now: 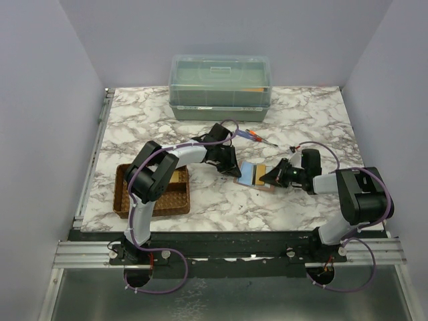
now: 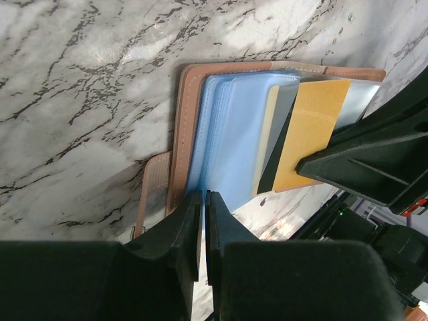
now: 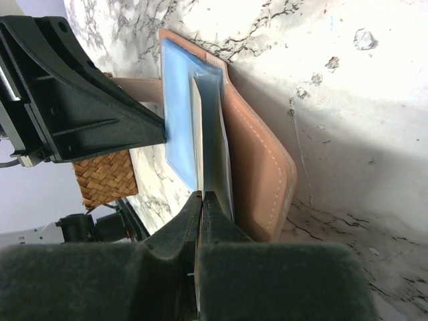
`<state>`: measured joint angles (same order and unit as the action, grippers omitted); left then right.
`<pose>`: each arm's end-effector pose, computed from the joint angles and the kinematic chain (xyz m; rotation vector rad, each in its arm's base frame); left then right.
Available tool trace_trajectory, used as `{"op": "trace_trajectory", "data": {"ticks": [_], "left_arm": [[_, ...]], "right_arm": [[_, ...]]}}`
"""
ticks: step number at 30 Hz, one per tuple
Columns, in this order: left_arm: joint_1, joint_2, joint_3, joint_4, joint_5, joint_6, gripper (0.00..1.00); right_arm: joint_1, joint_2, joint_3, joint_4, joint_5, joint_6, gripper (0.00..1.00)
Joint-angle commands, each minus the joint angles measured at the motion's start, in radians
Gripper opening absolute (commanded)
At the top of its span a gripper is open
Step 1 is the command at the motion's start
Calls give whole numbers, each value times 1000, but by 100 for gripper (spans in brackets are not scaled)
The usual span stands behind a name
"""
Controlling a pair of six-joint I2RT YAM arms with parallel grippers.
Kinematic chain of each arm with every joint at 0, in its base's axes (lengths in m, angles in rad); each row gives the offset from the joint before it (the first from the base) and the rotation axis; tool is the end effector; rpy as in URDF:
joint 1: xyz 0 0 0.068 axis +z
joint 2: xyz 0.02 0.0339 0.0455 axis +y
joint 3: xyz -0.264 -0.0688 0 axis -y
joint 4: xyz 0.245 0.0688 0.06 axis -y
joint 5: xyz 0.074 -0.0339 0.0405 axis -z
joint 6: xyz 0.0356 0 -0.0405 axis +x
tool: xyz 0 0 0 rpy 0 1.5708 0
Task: Put the credit cards into the card holder
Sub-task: Insert the credit card into the card holder.
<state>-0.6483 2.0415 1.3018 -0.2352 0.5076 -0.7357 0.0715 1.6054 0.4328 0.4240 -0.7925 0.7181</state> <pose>0.3244 -0.2675 0.1410 0.1002 2.7985 -1.1045 0.2495 0.0433 0.1074 0.3414 2.3730 1.3063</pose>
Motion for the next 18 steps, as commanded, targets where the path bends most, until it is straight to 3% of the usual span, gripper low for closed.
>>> {"op": "trace_trajectory", "data": {"ticks": [1, 10, 18], "left_arm": [[-11, 25, 8, -28, -5, 5, 13], [-16, 22, 10, -26, -5, 3, 13], [-28, 23, 16, -26, 1, 9, 13]], "right_arm": [[-6, 11, -26, 53, 68, 11, 0], [7, 22, -98, 165, 94, 100, 0], [52, 29, -74, 124, 128, 79, 1]]}}
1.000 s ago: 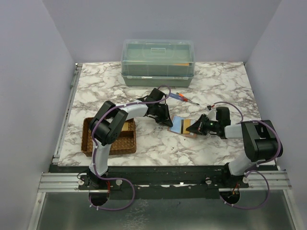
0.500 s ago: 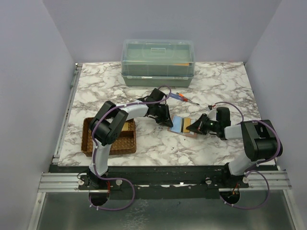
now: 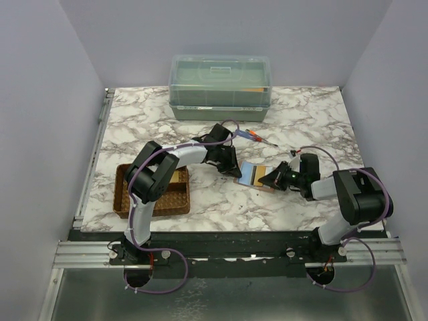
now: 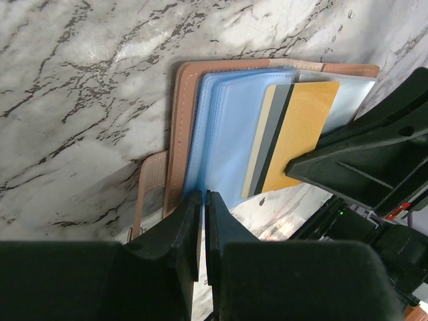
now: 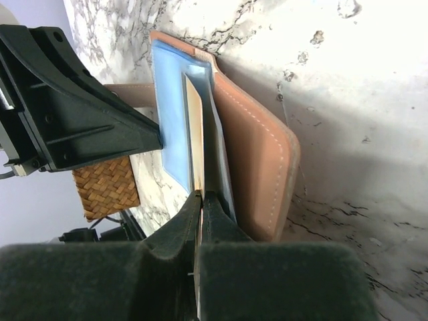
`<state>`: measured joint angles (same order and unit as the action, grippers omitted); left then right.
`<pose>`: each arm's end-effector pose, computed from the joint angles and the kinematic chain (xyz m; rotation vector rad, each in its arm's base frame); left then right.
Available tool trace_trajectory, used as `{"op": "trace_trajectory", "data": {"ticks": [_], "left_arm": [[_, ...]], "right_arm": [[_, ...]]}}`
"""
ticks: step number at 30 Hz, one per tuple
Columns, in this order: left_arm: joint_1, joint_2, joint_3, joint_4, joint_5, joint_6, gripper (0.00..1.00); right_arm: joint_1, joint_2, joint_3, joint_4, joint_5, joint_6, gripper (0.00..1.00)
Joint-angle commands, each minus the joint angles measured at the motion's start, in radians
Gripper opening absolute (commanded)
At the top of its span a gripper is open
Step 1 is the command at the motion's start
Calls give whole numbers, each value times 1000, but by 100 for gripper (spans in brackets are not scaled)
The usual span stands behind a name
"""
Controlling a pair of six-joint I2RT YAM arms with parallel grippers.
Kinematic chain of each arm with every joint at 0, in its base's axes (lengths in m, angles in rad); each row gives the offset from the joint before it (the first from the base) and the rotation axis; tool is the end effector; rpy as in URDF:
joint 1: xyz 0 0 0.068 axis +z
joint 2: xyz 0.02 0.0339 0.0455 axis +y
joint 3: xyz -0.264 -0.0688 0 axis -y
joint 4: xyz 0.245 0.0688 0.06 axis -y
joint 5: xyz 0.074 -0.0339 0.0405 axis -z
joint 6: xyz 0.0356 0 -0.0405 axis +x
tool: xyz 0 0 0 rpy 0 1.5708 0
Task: Put the credit cards into the card holder
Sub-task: Insert the credit card into the card holder.
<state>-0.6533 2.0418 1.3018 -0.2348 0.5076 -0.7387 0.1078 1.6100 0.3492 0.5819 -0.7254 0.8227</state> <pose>0.3231 -0.2691 0.1409 0.1031 2.8007 -1.1063 0.2366 0.0494 0.0991 0.4205 2.3375 1.2938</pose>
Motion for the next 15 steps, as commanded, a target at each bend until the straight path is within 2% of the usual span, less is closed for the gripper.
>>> {"op": "trace_trajectory", "data": {"ticks": [1, 5, 12, 15], "left_arm": [[-24, 21, 17, -28, -1, 14, 13], [-24, 7, 22, -28, -4, 24, 13], [-8, -42, 39, -68, -83, 74, 18], [-6, -46, 38, -70, -90, 74, 19]], "right_arm": [[18, 25, 18, -47, 58, -32, 1], [20, 8, 42, -126, 85, -70, 5], [20, -92, 78, -368, 205, -171, 21], [21, -115, 79, -390, 203, -175, 24]]}}
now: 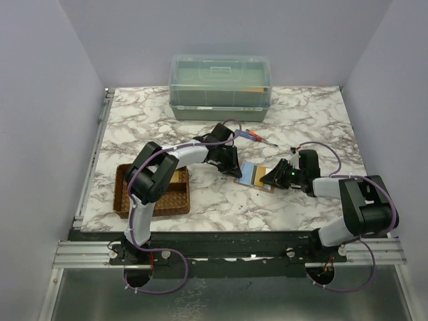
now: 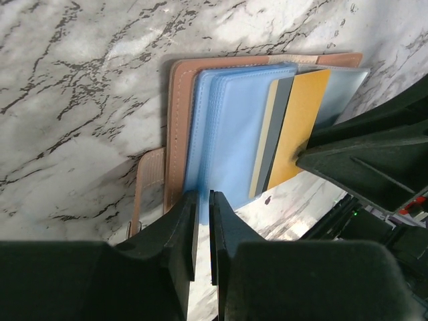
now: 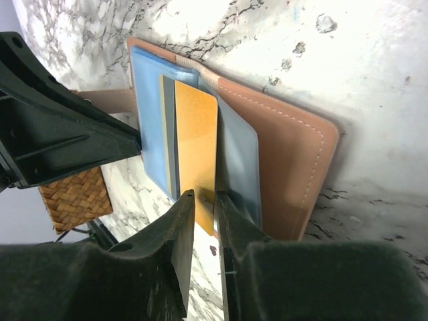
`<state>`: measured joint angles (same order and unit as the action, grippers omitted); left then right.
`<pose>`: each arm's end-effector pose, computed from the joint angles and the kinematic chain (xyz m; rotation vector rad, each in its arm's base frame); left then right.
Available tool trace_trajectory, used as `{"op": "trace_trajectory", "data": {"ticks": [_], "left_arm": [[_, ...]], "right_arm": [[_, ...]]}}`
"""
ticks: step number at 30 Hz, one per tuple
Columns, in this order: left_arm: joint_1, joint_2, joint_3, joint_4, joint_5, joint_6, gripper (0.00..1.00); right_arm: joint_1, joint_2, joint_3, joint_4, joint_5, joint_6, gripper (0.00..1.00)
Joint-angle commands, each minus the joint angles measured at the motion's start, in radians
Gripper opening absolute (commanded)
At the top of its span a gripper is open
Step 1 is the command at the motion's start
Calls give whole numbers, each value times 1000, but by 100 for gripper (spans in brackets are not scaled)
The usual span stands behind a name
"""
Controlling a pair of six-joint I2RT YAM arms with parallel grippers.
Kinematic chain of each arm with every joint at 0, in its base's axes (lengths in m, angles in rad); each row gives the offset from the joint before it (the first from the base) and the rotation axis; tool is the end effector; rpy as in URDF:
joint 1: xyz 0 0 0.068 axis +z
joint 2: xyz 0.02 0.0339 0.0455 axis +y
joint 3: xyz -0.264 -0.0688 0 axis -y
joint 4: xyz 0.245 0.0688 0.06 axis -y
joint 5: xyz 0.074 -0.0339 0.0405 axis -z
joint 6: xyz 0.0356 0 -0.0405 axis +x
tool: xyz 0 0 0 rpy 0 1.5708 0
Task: Put the credit cards into the card holder
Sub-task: Insert the credit card into the card holder.
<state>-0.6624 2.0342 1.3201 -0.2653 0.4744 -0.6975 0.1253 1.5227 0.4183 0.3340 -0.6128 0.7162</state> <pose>0.3222 -0.2720 0.1468 0.1561 2.7860 -1.0562 0.2406 0.0509 0.1135 0.3950 2.4108 1.1176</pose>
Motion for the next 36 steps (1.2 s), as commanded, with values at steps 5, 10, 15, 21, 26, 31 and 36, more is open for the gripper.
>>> {"op": "trace_trajectory", "data": {"ticks": [5, 10, 15, 21, 26, 31, 36], "left_arm": [[10, -37, 20, -44, -67, 36, 19], [11, -16, 18, -45, -59, 26, 15], [10, 4, 17, -45, -37, 14, 10], [7, 28, 22, -45, -20, 7, 8], [1, 30, 21, -45, -30, 11, 7], [-3, 28, 22, -45, -26, 11, 7], [-3, 17, 25, -46, -24, 14, 7]], "right_arm": [[4, -45, 19, -171, 95, -73, 30], [11, -23, 36, -164, 81, -68, 25], [38, 9, 62, -138, 70, -55, 11], [86, 54, 95, -107, 75, -29, 8], [131, 87, 128, -96, 94, -12, 7], [146, 93, 137, -92, 121, -2, 8], [146, 63, 140, -133, 149, -26, 13]]}}
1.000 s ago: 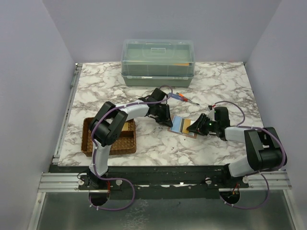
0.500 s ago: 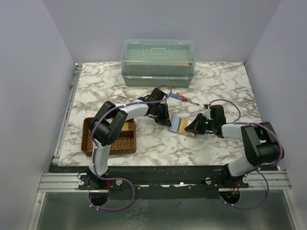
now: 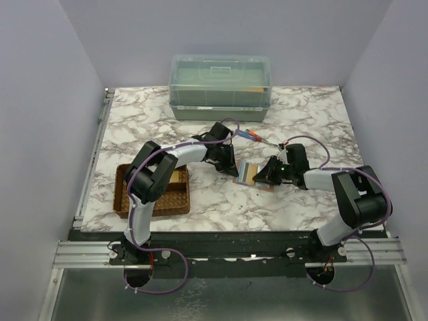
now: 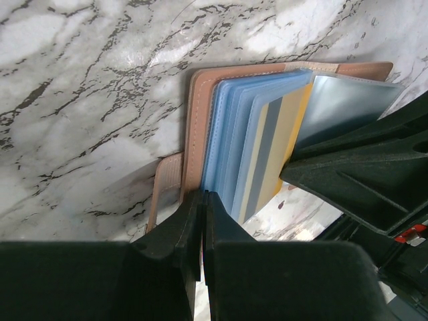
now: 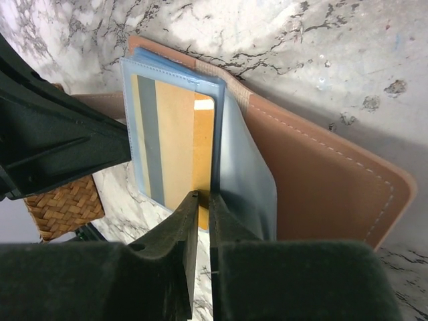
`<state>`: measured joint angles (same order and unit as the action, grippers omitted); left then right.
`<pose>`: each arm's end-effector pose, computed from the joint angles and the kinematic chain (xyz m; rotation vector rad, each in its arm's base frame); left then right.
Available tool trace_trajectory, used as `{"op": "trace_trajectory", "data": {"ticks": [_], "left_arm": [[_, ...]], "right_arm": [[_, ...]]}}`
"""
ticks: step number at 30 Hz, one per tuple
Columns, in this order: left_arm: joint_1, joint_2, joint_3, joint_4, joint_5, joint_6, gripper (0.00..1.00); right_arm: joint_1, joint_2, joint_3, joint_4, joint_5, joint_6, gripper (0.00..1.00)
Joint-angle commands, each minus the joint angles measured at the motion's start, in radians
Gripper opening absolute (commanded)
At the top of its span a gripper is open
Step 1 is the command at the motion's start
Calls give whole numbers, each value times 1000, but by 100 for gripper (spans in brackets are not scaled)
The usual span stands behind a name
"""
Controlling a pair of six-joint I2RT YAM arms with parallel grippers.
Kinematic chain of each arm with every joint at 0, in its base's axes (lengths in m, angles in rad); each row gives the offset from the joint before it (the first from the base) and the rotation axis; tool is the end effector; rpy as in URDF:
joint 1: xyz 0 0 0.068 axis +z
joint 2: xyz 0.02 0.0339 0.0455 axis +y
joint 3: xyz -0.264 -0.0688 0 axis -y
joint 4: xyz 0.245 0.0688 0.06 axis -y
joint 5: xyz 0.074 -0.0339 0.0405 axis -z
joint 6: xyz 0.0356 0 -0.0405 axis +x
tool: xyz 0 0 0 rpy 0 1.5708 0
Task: Put the credit cards into the card holder
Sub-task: Insert the credit card into the card holder.
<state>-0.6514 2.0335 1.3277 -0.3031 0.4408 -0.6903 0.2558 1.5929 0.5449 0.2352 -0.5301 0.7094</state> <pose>0.3246 -0.2666 0.1466 0.1266 2.8050 -0.9944 0.2587 0.0863 0.1191 0.2990 2.4985 1.0639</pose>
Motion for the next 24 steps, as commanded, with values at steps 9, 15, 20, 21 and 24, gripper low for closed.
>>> {"op": "trace_trajectory", "data": {"ticks": [9, 15, 20, 21, 24], "left_arm": [[3, -18, 25, -25, -15, 26, 10], [16, -48, 22, -25, -25, 35, 12], [10, -27, 27, -23, 10, 28, 13], [7, -21, 27, -22, 10, 26, 13], [-4, -3, 28, -21, 19, 20, 12]], "right_arm": [[16, -100, 26, -175, 129, -54, 29], [16, -114, 17, -181, 128, -59, 27], [16, -68, 15, -109, 69, -41, 21], [17, -58, 17, -96, 56, -39, 18], [28, -41, 24, -58, 35, -21, 13]]}}
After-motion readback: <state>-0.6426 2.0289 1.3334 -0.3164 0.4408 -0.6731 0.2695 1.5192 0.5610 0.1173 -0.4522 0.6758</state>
